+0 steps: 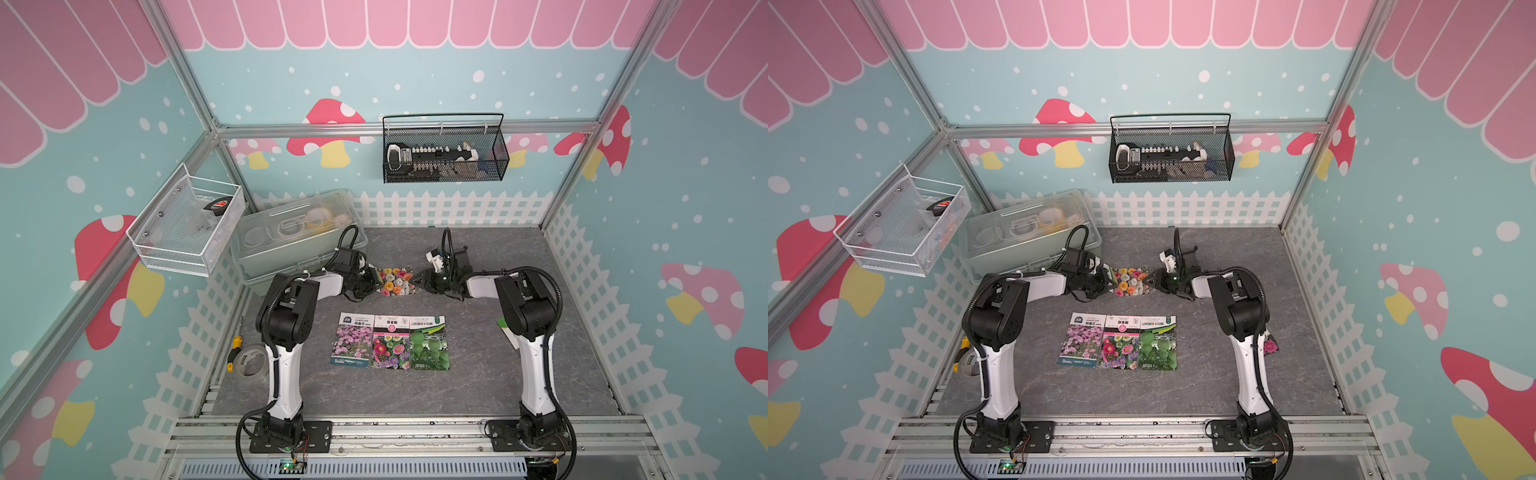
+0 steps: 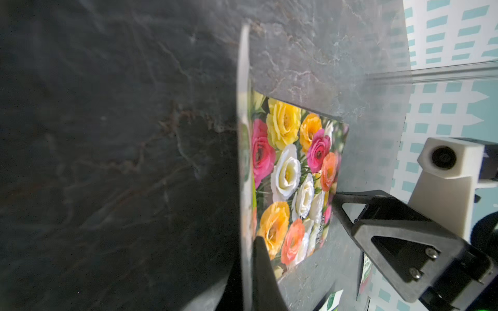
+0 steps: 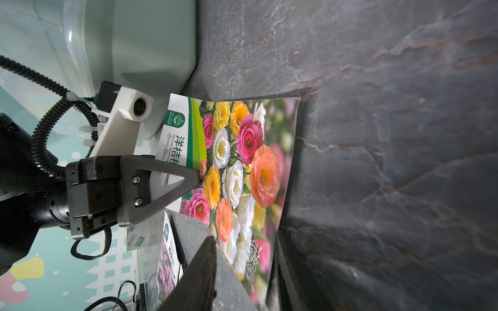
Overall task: Arrange the seed packets in a row
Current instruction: Pick up the seed packet from the center of the board.
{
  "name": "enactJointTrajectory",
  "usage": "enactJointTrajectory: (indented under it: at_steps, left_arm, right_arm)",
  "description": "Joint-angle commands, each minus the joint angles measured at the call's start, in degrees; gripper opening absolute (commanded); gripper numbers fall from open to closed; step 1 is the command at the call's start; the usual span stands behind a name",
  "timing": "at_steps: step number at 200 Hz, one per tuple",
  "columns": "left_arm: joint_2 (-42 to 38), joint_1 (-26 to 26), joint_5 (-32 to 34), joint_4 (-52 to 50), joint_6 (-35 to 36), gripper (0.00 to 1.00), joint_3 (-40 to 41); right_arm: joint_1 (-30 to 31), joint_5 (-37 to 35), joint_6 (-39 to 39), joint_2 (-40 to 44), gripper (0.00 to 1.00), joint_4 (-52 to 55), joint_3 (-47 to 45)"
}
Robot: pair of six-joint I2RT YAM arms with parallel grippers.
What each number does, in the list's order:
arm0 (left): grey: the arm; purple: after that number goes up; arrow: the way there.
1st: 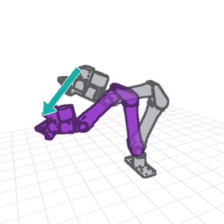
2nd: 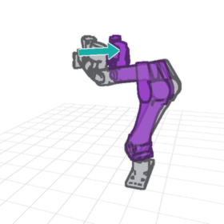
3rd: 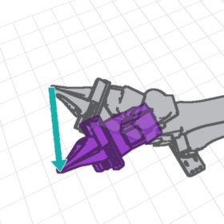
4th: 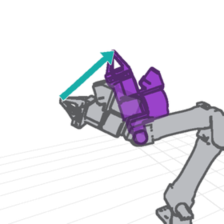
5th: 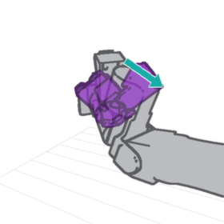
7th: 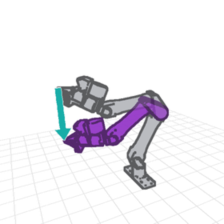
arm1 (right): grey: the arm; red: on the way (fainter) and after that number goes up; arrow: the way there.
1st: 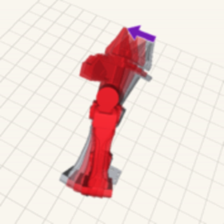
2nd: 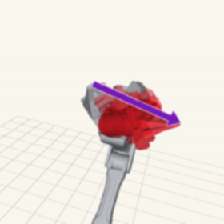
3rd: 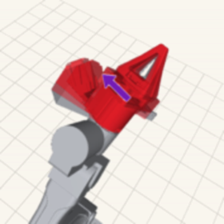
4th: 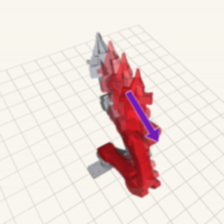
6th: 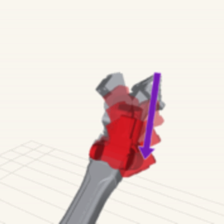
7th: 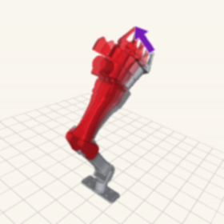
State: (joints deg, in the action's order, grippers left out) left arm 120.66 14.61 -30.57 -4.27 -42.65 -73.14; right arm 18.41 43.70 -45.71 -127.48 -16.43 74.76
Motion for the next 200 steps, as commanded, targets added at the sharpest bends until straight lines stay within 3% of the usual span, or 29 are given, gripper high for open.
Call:
enactJointTrajectory:
  at_steps: [1,26,61,86,115,155,181,200]
  left_arm:
    - [-1.0,0.9,-2.2,1.3,-0.3,0.0,0.1]
    - [-2.9,2.2,-2.6,2.2,-0.2,0.0,0.8]
    - [-6.1,4.1,-3.9,4.0,-0.4,0.0,1.9]
    - [-9.0,5.0,-4.5,5.1,-0.4,0.0,2.6]
    - [-12.7,6.5,-3.5,7.8,-1.7,0.0,3.9]
    - [-13.3,8.6,-0.1,15.6,-6.3,0.0,5.8]
    - [-12.9,13.5,4.2,28.1,-13.0,0.0,9.1]
    - [-12.8,18.0,9.7,30.6,-12.9,0.0,8.4]
  right_arm:
    - [0.6,-0.2,0.3,-1.8,0.37,3.9,-2.1]
    - [0.6,-0.9,0.9,-0.1,0.41,4.7,-3.2]
    - [-0.2,-2.0,1.0,7.1,0.66,4.8,-8.1]
    - [-0.8,-1.6,0.1,13.0,0.74,3.9,-12.4]
    - [-1.4,-2.3,-3.4,20.9,0.76,0.8,-18.3]
    - [-1.3,-2.0,-15.2,28.6,0.78,-12.7,-27.5]
    - [-1.1,-2.4,-21.1,30.7,0.79,-21.6,-31.2]
    - [-0.5,-3.4,-25.7,30.9,0.78,-25.6,-32.0]
